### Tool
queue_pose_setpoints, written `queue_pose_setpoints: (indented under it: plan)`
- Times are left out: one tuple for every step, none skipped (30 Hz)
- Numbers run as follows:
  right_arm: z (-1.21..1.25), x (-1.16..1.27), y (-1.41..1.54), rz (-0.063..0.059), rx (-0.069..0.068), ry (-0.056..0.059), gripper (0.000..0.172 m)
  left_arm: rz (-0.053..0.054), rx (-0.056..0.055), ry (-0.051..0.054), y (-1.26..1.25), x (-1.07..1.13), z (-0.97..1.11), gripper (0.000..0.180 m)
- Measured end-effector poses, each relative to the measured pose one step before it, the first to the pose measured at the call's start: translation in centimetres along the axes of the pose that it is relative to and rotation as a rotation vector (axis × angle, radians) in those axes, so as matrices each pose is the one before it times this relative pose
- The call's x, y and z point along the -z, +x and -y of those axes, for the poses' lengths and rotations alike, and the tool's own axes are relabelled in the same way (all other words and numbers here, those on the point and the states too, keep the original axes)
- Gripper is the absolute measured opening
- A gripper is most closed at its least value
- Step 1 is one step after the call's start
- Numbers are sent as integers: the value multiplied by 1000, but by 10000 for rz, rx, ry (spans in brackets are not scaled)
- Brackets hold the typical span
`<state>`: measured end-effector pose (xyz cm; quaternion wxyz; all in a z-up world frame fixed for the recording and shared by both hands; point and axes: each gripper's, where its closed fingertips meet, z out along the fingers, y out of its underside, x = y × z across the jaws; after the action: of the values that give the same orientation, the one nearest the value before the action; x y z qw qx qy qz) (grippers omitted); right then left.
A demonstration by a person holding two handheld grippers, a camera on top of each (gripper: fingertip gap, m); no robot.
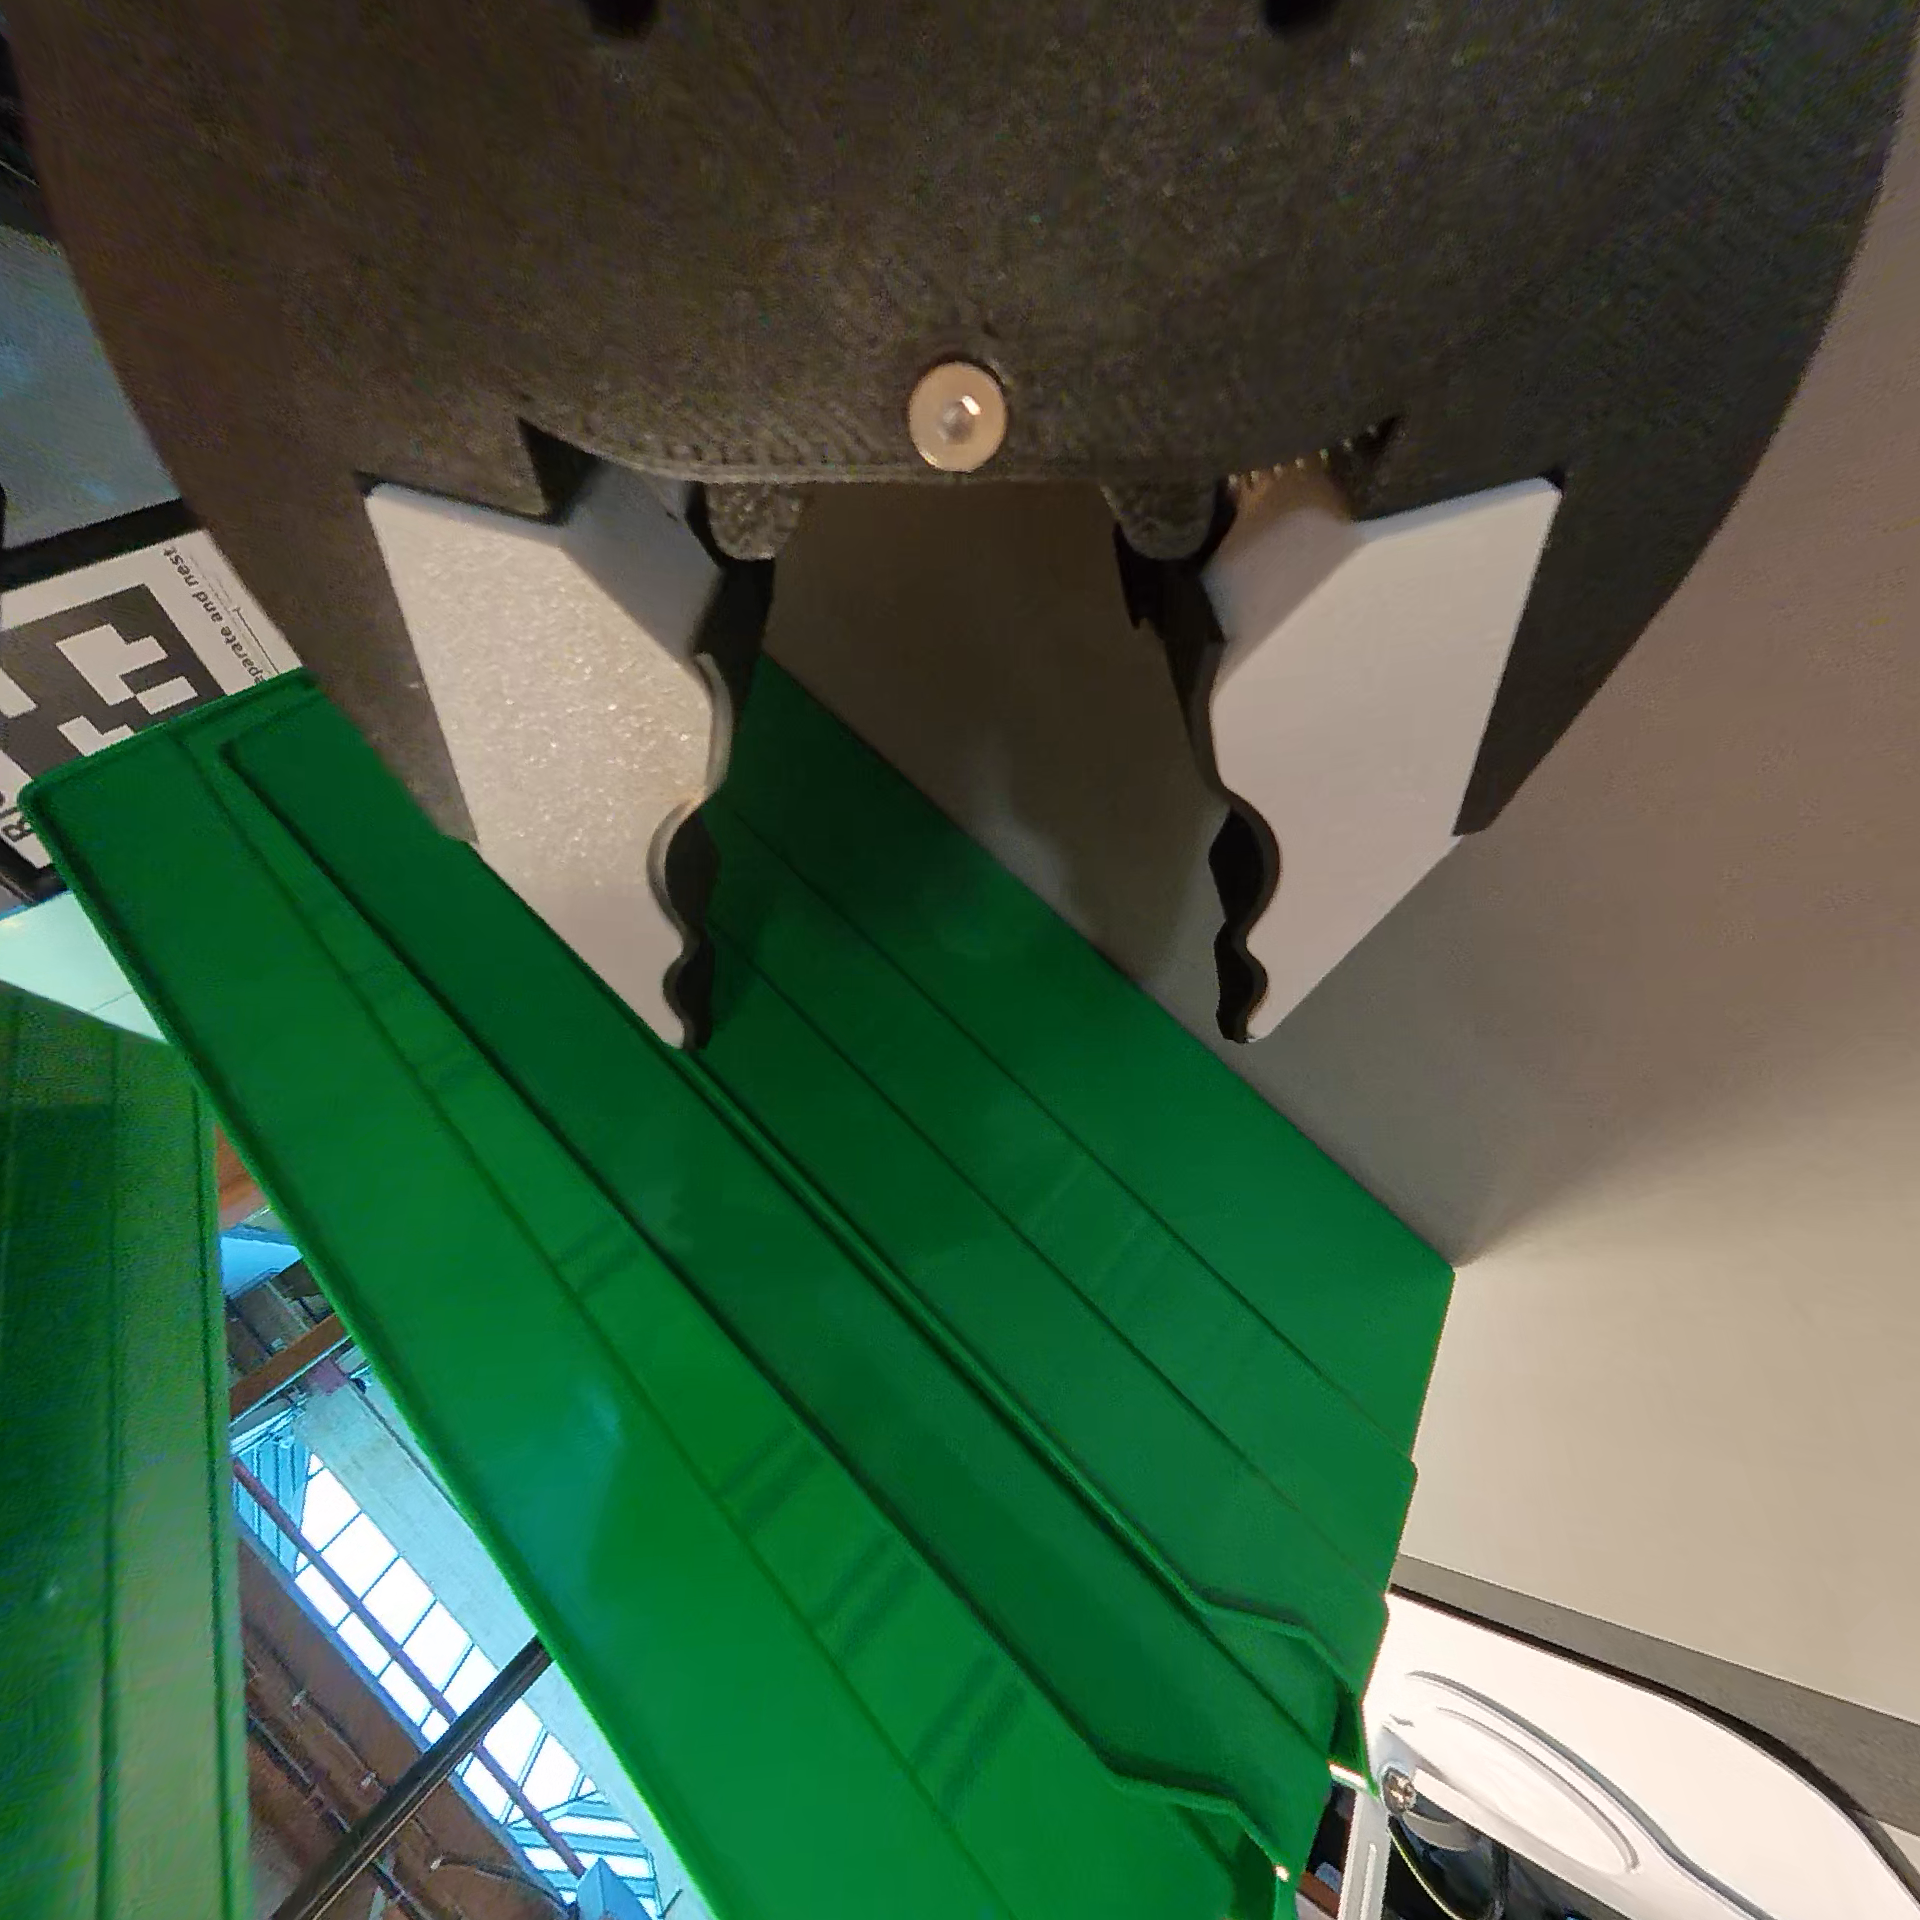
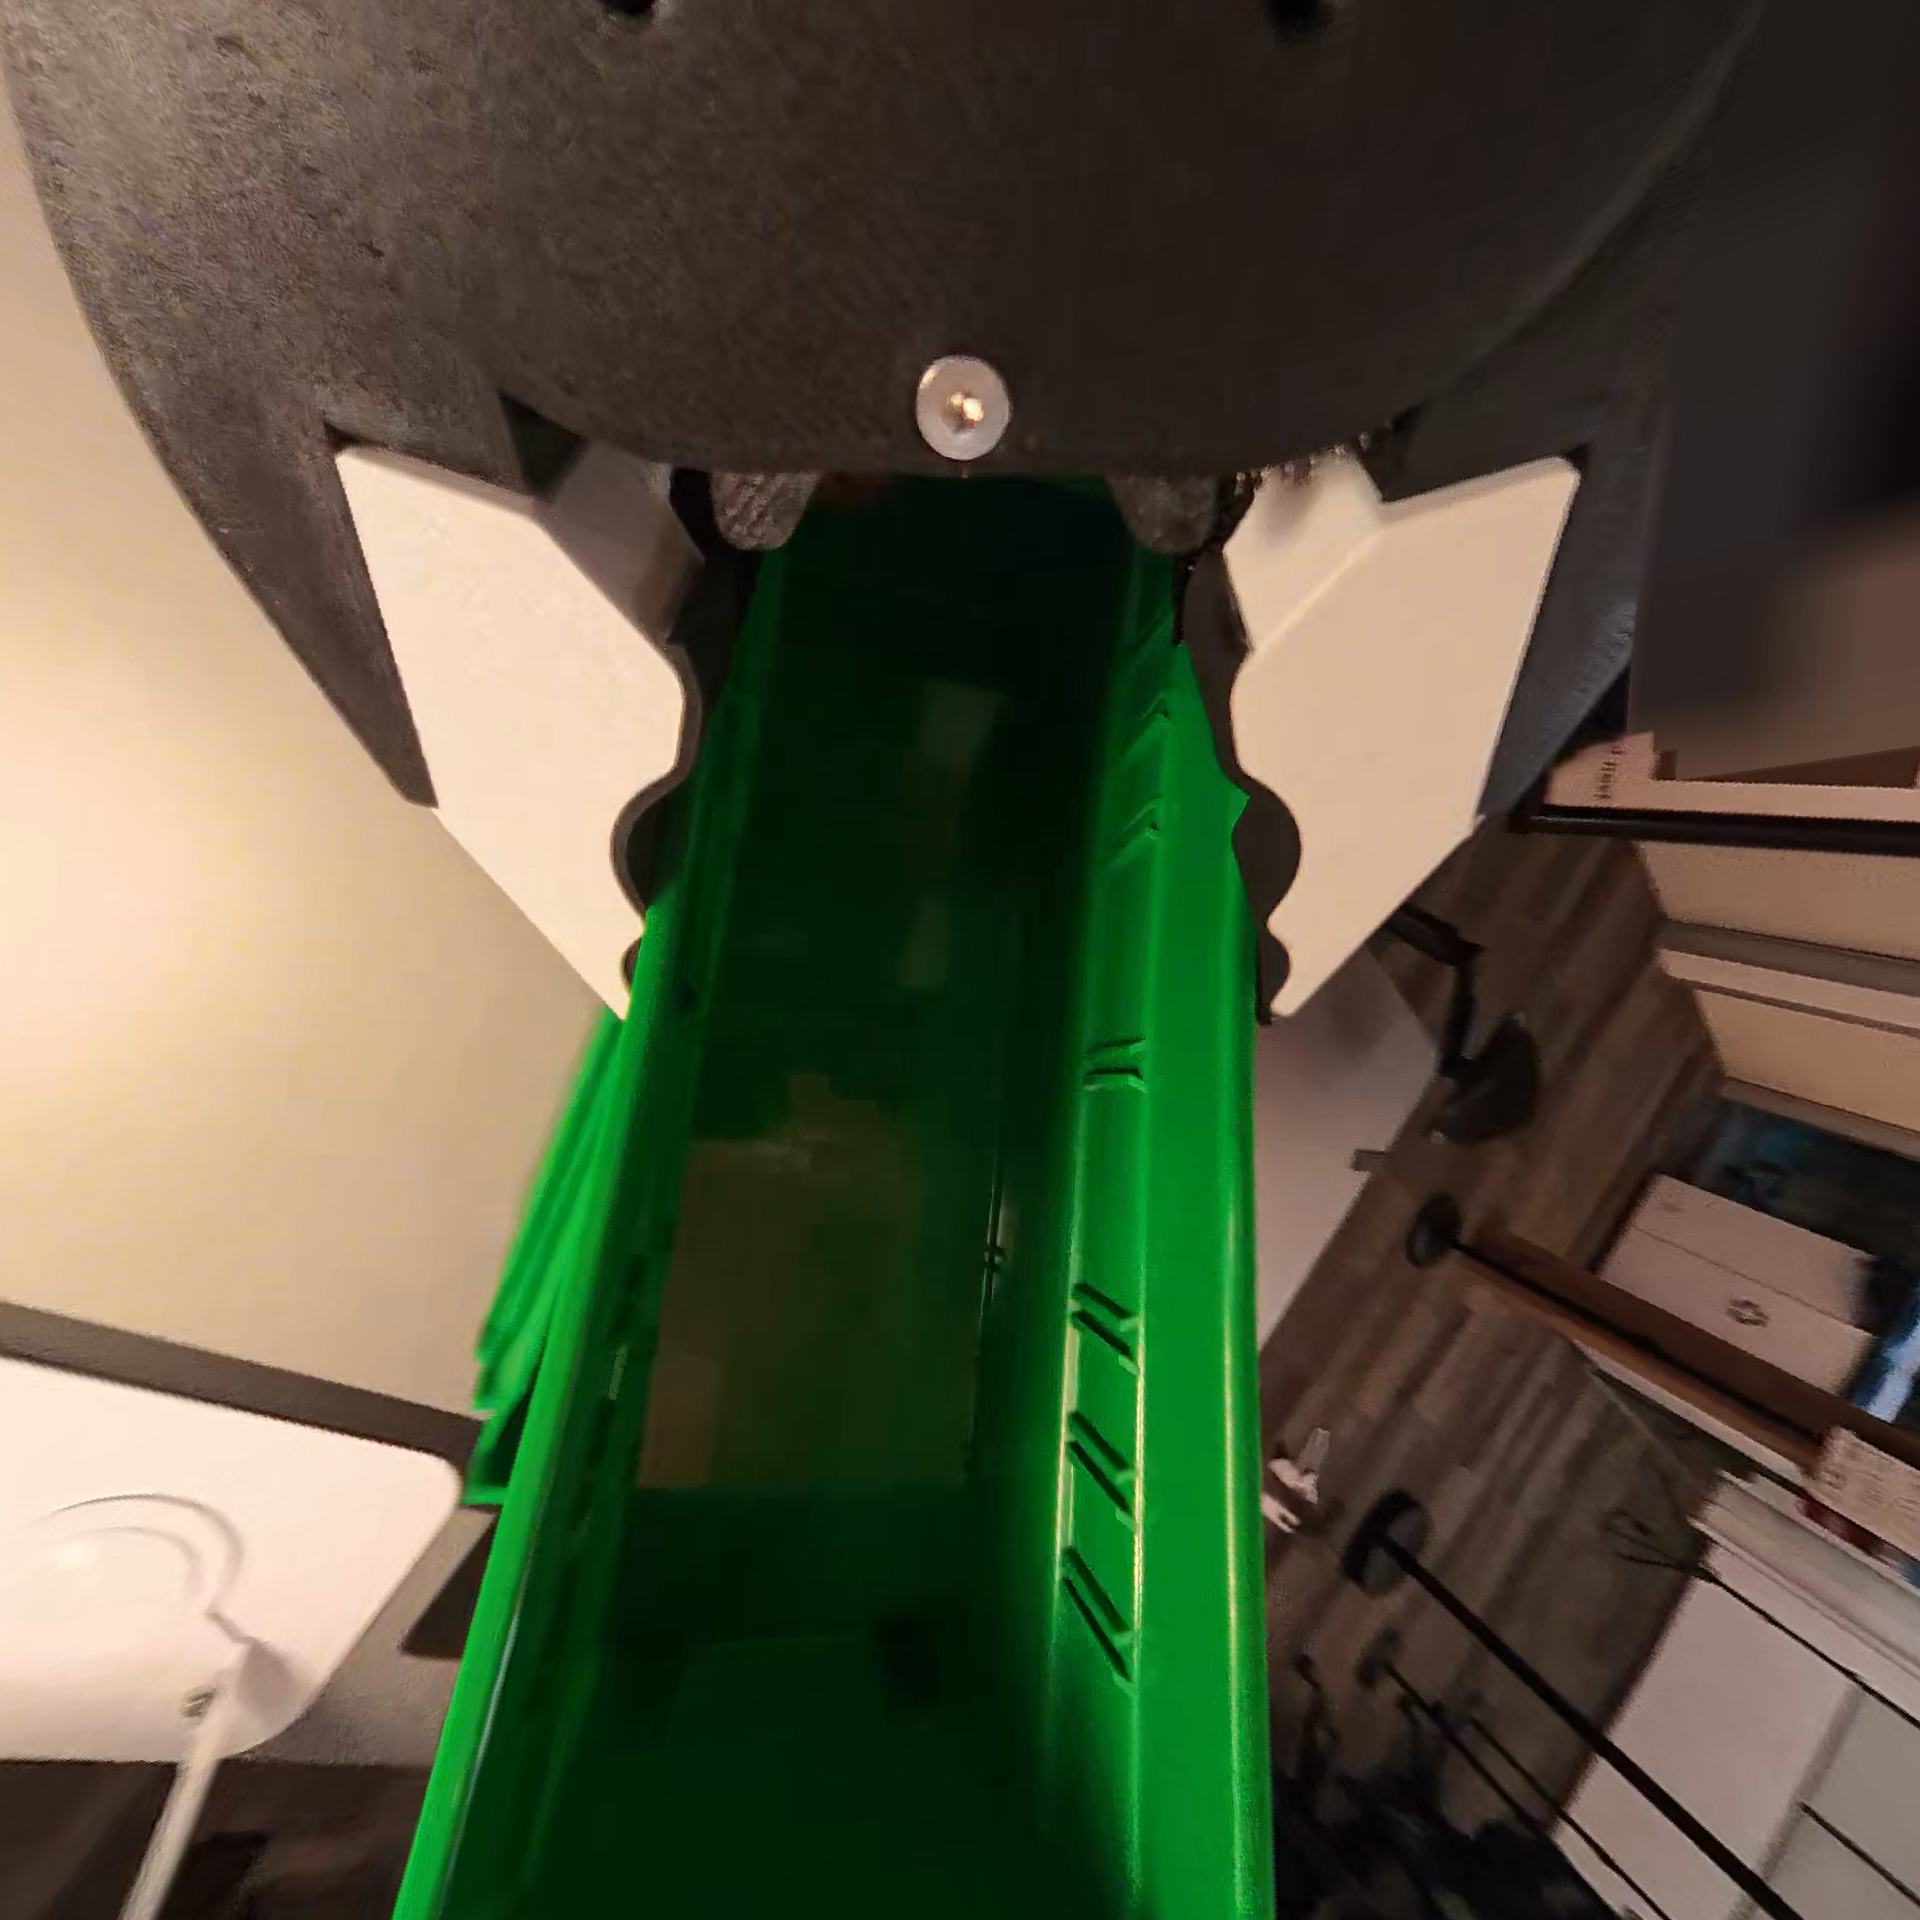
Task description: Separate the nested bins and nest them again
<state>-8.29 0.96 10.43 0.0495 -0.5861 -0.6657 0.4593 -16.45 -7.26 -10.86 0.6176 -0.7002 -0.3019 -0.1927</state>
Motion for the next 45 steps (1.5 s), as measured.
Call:
queue_pose_setpoints:
  plan:
    - [-37, -1187, -288, 270, -267, -10, 110, 3, -27, -9, 16, -7, -16, 97]
    - [-156, -1129, 55, 95, -230, -47, 110, 2, -19, -5, 21, 0, -12, 97]
    - [-249, -1023, 334, -85, -158, -88, 110, -3, -2, 2, -6, 7, -5, 97]
    - [-257, -860, 479, -216, -92, -84, 110, -8, 17, 11, -10, 17, 26, 97]
    - [-215, -715, 553, -321, -28, -68, 110, -14, 34, 16, -6, 21, 31, 97]
    - [-160, -586, 541, -382, 40, -46, 110, -18, 39, 14, -19, 19, 34, 97]
    - [-99, -516, 301, -259, 0, 5, 111, -22, 28, 2, 4, 11, 13, 97]
    - [-159, -489, 164, -248, 61, -23, 111, -24, 8, -10, 24, 5, 0, 97]
    - [-197, -479, 112, -285, 84, -39, 112, -16, -11, -15, 26, -8, -26, 97]
    - [-201, -472, 61, -318, 122, -49, 112, -5, -25, -11, 29, -6, -19, 97]
    - [-186, -468, 13, -320, 173, -69, 113, -8, -38, -14, 46, -10, -29, 97]
    - [-174, -449, 52, -332, 150, -97, 114, -14, -46, -21, 66, -13, -51, 97]
    - [-55, -381, 157, -361, 121, -44, 115, -7, -41, -10, 41, -3, -23, 97]
    - [-13, -383, 90, -270, 91, -31, 116, -14, -24, 6, 43, 13, -4, 97]
    - [-80, -394, 164, -247, 55, -80, 118, -14, -5, 10, 19, 14, 21, 97]
    - [-156, -425, 131, -162, 31, -118, 121, -10, 2, -2, 14, 11, -3, 97]
    - [-163, -428, 159, -143, 18, -111, 123, -15, -13, -20, 18, 15, -20, 97]
    - [-257, -451, 151, -98, -26, -102, 126, -41, -32, -13, 82, 28, -8, 97]
    - [-370, -508, 144, -59, -22, -115, 130, -46, -36, 4, 95, 7, 9, 97]
    - [-497, -538, 57, 32, -45, -165, 133, -26, -35, 2, 75, 8, 1, 97]
    - [-297, -414, -162, 212, -63, -43, 133, -21, -31, 6, 53, 14, 18, 98]
    - [-113, -151, -250, 300, -138, 70, 136, -21, -22, 18, 34, 32, 39, 98]
    - [93, 188, -384, 365, -138, 194, 140, -15, -9, 39, 5, 65, 84, 98]
    - [310, 486, -487, 336, -22, 347, 146, -12, 10, 59, -6, 78, 124, 99]
    - [302, 707, -425, 220, 112, 394, 148, -20, 30, 68, -18, 77, 141, 99]
    - [296, 891, -558, 267, 163, 423, 147, -39, 42, 69, 2, 74, 156, 99]
    - [168, 949, -545, 248, 207, 380, 149, -48, 43, 63, 34, 61, 136, 100]
    - [-32, 1039, -345, 176, 188, 340, 147, -42, 35, 51, 24, 48, 108, 100]
    - [-74, 1129, -287, 219, 136, 398, 146, -40, 20, 39, 38, 30, 87, 100]
    - [-144, 1177, -243, 271, 99, 461, 145, -42, 9, 31, 65, 19, 64, 100]
    - [-309, 1189, -32, 240, 25, 461, 144, -43, -3, 27, 75, 14, 46, 100]
    - [-451, 1182, 174, 201, -19, 466, 141, -42, -15, 25, 94, 9, 45, 100]
    - [-623, 1149, 300, 194, -30, 447, 140, -32, -26, 24, 73, 9, 45, 101]
    - [-762, 1115, 516, 132, -52, 430, 137, -23, -35, 37, 56, 30, 70, 101]
    - [-932, 1020, 758, 37, -61, 364, 135, -23, -39, 62, 38, 41, 90, 101]
    - [-1131, 854, 870, 32, -72, 258, 135, -34, -33, 79, 59, 39, 100, 101]
    - [-1220, 678, 834, 95, -98, 215, 133, -66, -29, 87, 94, 33, 97, 101]
    - [-1307, 483, 764, 161, -148, 162, 132, -151, -43, 118, 240, 27, 123, 101]
    - [-1379, 311, 554, 256, -156, 94, 131, -310, -89, 195, 569, 29, 262, 101]
    - [-1445, 166, 285, 320, -34, 32, 130, -367, -145, 261, 765, 19, 355, 101]
    - [-1529, 37, 489, 18, 138, -51, 129, -257, -200, 197, 673, -4, 264, 100]
    - [-1533, -107, 687, -277, 260, -153, 128, -127, -253, 120, 495, -21, 98, 100]
    - [-1461, -291, 487, -267, 248, -283, 127, -26, -259, 101, 345, -37, 26, 100]
    - [-1114, -456, 139, -89, 169, -243, 127, -5, -199, 134, 310, -41, 24, 100]
    - [-774, -573, -191, 105, 58, -212, 128, -21, -86, 148, 342, -53, 13, 100]
